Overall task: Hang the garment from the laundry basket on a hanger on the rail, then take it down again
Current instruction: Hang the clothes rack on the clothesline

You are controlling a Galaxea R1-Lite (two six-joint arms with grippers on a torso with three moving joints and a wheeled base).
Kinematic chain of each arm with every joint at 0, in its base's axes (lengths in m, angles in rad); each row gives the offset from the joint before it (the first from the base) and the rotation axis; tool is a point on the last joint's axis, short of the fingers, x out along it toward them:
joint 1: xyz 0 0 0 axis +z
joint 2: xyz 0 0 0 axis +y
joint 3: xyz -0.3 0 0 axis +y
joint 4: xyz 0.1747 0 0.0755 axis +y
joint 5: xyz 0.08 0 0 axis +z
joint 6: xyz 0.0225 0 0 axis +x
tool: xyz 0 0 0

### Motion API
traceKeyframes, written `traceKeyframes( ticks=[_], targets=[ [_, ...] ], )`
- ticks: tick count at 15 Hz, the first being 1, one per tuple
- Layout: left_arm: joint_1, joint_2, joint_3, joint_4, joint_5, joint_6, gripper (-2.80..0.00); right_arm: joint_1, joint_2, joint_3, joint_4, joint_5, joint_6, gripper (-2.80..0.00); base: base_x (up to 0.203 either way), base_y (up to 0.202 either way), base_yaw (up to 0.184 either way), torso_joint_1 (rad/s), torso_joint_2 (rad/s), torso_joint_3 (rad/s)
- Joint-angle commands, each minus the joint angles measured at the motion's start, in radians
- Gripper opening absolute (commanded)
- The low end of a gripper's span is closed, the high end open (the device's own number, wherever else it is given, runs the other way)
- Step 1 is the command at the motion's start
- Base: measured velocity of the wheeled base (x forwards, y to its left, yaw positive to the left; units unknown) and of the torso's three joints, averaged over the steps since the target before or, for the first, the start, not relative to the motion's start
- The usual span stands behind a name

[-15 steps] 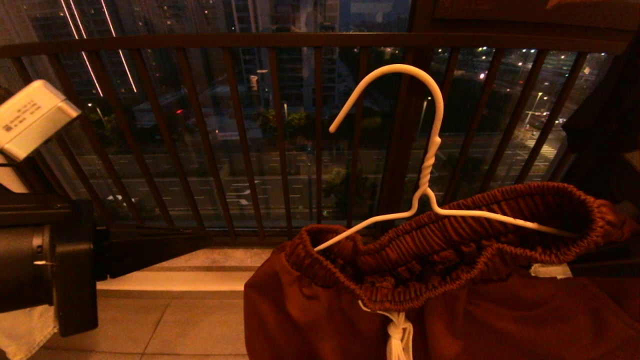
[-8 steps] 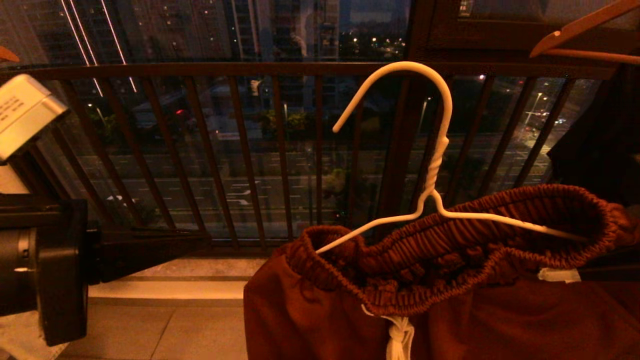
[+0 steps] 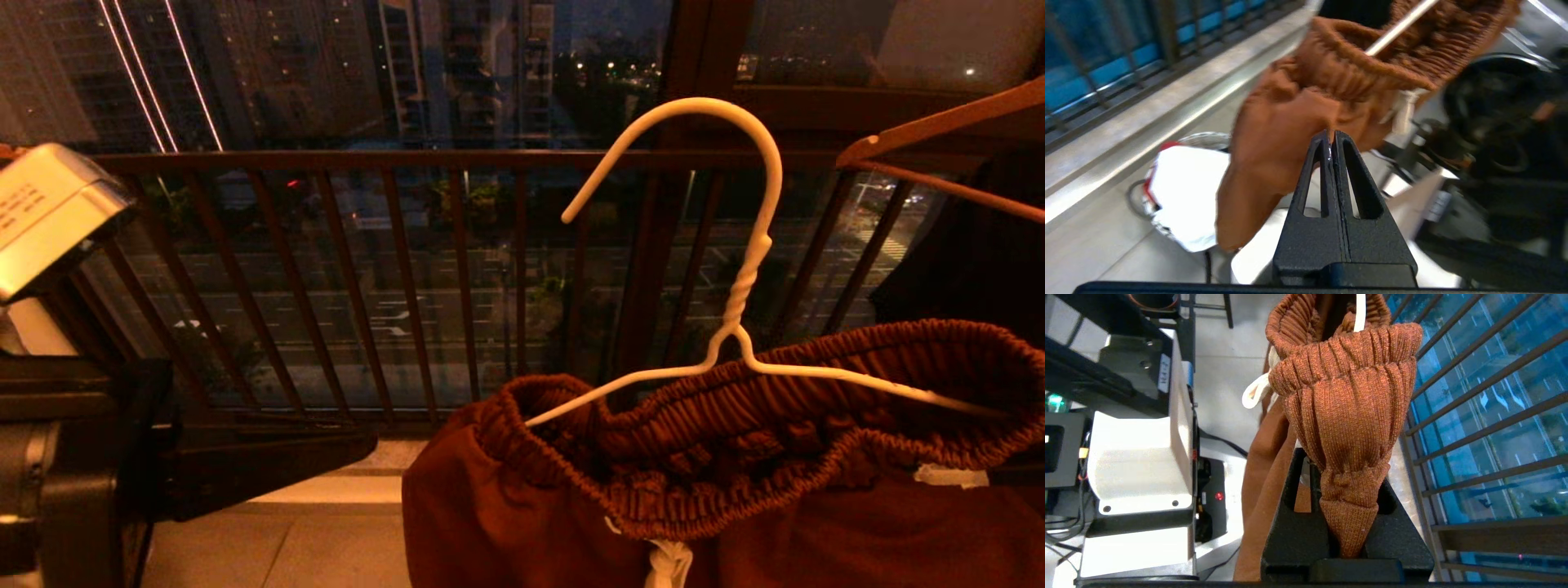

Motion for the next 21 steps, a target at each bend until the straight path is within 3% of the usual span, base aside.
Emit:
traceKeyframes(
  ticks=[1,21],
  targets=[
    [-0.023,-0.009,0.004,0.001,-0.003,-0.003,-2.8,0.002,-0.035,0.012,0.004,0.005,-0.004,-2.8,0.0,0.0,0.0,0.266,-0.6,-0.33],
    [-0.041,-0.056,0.027,-0.024,-0.003,0.004,-2.8,0.006,-0.103,0.041,0.004,0.006,-0.004,-2.8,0.0,0.0,0.0,0.177,-0.38,-0.201]
  ],
)
